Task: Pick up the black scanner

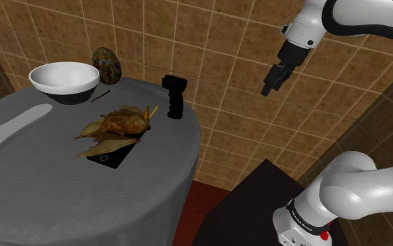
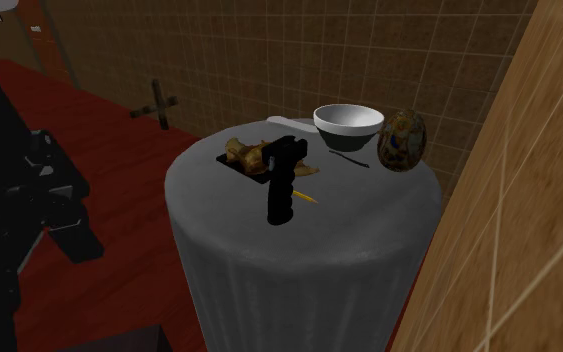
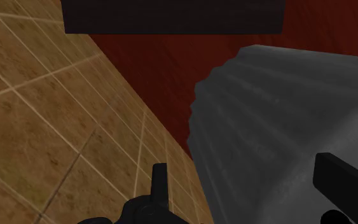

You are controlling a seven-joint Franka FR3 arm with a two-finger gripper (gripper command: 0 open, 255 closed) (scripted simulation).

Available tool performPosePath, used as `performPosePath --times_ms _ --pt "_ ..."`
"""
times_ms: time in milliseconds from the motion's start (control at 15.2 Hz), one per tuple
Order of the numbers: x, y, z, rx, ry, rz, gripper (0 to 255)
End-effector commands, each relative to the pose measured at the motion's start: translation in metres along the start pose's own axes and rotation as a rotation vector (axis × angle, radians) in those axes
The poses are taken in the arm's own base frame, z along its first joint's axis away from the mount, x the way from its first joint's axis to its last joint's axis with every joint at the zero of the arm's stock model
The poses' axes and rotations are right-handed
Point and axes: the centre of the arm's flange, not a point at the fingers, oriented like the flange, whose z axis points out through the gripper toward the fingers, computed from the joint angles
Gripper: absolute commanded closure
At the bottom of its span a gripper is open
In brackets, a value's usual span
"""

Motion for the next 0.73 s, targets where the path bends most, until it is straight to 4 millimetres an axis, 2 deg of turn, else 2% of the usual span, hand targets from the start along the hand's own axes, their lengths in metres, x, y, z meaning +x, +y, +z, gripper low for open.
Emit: performPosePath --times_ms 0,660 --pt "0.000 0.000 0.000 0.000 0.000 0.000 0" --pt "0.100 -0.092 0.005 -0.017 -0.019 -0.101 0"
